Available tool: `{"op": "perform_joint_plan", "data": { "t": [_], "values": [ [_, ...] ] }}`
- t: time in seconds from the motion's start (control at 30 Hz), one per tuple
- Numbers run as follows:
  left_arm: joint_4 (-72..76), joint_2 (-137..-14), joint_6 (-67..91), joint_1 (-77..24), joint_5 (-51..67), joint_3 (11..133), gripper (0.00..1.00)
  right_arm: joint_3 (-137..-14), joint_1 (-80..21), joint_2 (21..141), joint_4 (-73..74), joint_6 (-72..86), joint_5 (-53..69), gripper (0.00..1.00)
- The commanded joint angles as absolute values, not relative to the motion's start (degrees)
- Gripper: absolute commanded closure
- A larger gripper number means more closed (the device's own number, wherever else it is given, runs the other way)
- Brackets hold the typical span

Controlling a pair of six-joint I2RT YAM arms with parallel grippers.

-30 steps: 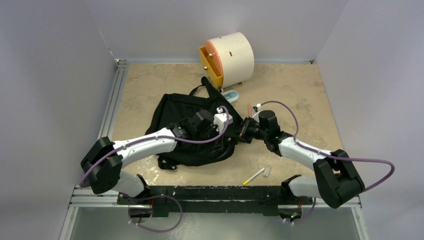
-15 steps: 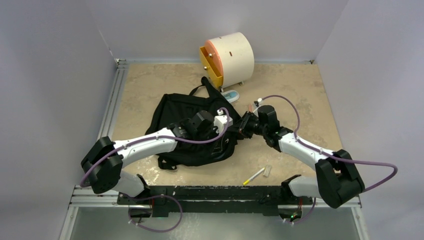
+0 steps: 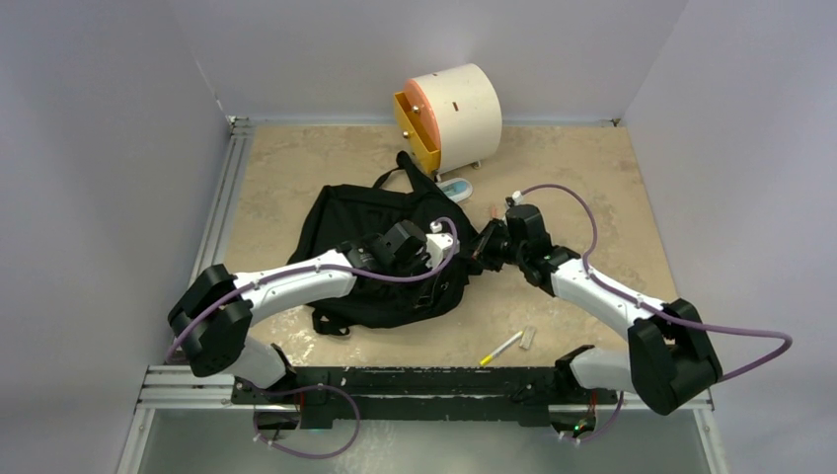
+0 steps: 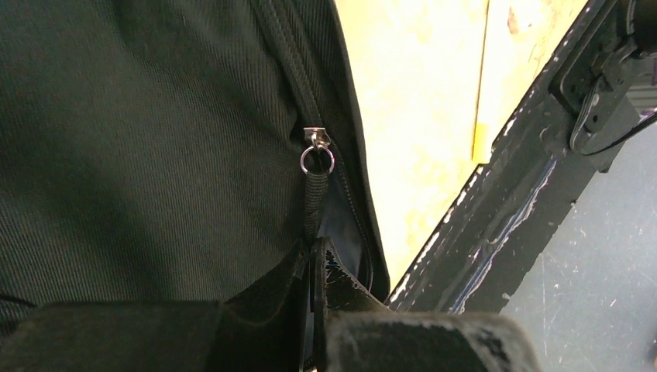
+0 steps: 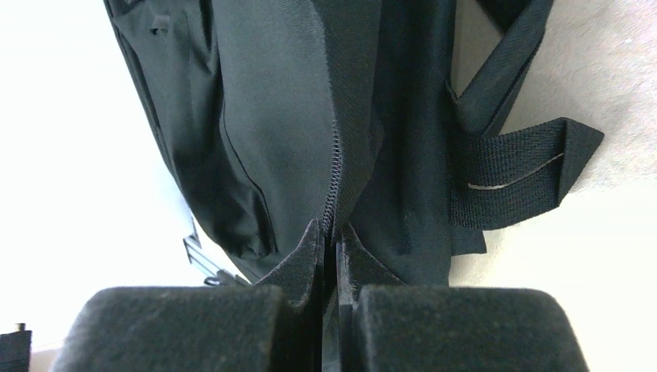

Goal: Pack the student bag
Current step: Zip the student bag at the center of the board.

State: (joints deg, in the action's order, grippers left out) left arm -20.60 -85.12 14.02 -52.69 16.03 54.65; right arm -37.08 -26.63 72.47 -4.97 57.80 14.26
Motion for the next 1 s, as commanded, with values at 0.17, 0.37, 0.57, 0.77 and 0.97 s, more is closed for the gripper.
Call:
{"op": "perform_joint_plan", "data": {
  "t": [0.17,0.37,0.57,0.77,0.97],
  "values": [
    [-31.7,-84.43,13.97,-52.84,14.41,56.08,1.0,-42.04,-25.8,69.96,-3.54,55.54,2.8,1.0],
    [-35.08,-83.02,16.16,-52.82,12.49,54.78,1.0,-42.89,-25.59,70.04,-1.97,55.22,0.2,1.0],
    [-38.91,-80.48,17.57,-52.65,11.25,54.95,1.0,-44.63,-25.19,70.8,-0.1,54.21,-4.68,1.0],
    [-41.21,-79.1,18.08,-52.65,12.42,56.72,1.0,-46.0,-23.99,71.34,2.6,52.68,-8.21,1.0],
    [-42.56,-79.2,19.03,-52.52,11.17,57.43,1.0,-47.29,-21.37,72.75,2.41,50.34,-7.61,1.0]
  ]
}}
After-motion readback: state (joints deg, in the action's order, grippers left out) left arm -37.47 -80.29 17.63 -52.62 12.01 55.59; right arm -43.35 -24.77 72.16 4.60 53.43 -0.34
